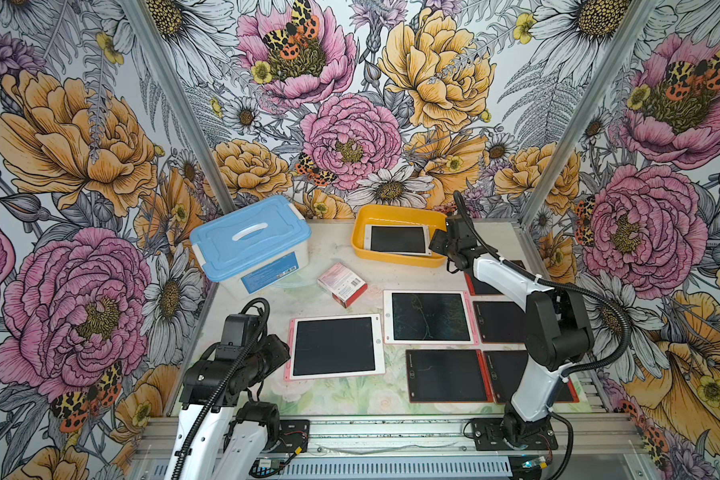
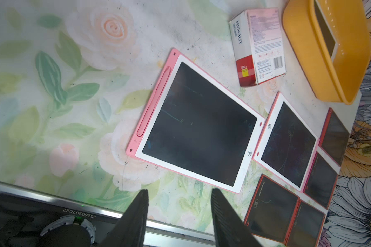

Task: Take out the writing tablet from the storage box
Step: Place the writing tablet at the center of the board.

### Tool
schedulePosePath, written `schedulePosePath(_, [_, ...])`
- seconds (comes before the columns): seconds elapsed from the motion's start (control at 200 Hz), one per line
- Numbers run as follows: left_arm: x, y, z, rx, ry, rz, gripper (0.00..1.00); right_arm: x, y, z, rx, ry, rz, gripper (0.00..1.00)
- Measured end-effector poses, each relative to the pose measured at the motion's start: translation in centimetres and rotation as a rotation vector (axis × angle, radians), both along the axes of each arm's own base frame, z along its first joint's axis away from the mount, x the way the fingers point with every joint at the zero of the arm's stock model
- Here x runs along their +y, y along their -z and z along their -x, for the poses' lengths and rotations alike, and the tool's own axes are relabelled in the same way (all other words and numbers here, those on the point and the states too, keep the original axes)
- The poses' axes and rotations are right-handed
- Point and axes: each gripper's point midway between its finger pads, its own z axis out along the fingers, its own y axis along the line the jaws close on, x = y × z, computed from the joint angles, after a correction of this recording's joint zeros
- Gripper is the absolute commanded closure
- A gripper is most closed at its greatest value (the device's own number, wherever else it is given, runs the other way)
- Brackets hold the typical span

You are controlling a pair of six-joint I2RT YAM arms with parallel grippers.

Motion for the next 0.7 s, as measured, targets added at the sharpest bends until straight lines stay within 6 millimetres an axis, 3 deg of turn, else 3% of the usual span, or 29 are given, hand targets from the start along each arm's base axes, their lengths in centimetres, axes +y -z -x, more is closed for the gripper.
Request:
schedulePosePath(0.17, [-0.1, -3.5, -2.3, -0.081, 0.008, -0.005, 0.42, -0.1, 1.0, -0.6, 0.016, 0.000, 0.010, 0.32])
schedulePosePath(0.375, [-1.3, -6.2, -7.3, -0.151, 0.058, -0.006, 0.30, -1.0, 1.4, -1.3, 0.019, 0.011, 0.023, 0.31])
schedulePosePath(0.7, [-8.6, -8.6, -18.1, -0.245, 0.266, -0.018, 0.10, -4.2, 1.4, -3.4, 0.010, 0.070, 0.029, 0.21])
